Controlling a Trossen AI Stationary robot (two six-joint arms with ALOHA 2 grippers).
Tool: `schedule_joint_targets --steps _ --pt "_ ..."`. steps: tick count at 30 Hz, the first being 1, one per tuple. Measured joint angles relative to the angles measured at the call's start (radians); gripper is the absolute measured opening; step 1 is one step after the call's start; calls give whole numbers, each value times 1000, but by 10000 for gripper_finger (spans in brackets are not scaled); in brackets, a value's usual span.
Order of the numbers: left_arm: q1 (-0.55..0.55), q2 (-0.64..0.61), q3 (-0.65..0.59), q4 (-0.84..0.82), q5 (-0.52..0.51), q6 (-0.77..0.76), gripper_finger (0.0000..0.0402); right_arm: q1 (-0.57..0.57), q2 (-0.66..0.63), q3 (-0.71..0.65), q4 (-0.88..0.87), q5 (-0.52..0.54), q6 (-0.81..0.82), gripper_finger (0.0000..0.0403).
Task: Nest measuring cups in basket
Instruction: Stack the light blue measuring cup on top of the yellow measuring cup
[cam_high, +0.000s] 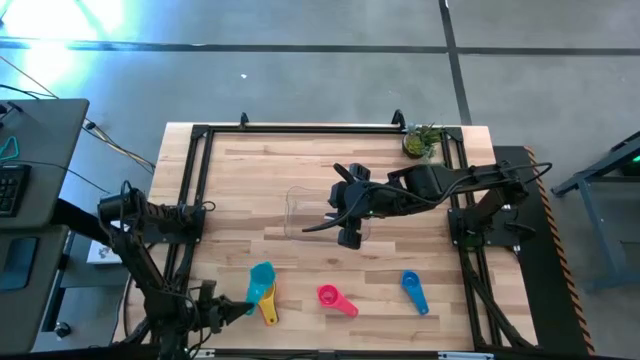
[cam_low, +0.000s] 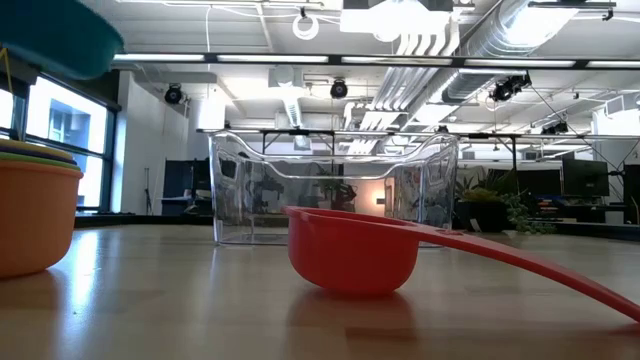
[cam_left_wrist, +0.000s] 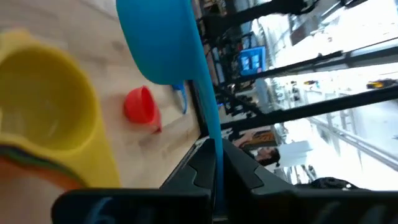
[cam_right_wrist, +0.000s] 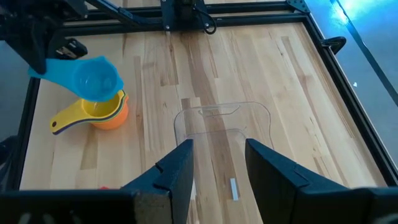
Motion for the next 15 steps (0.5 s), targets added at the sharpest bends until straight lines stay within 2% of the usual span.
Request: schedule_joint_targets --steps 3,8,15 --pt "7 29 0 19 43 -19 3 0 0 0 0 2 -1 138" --pt "5 81 0 61 43 -68 3 0 0 0 0 4 -3 138" --pt "-16 126 0 165 29 -44 3 0 0 0 0 4 -3 138"
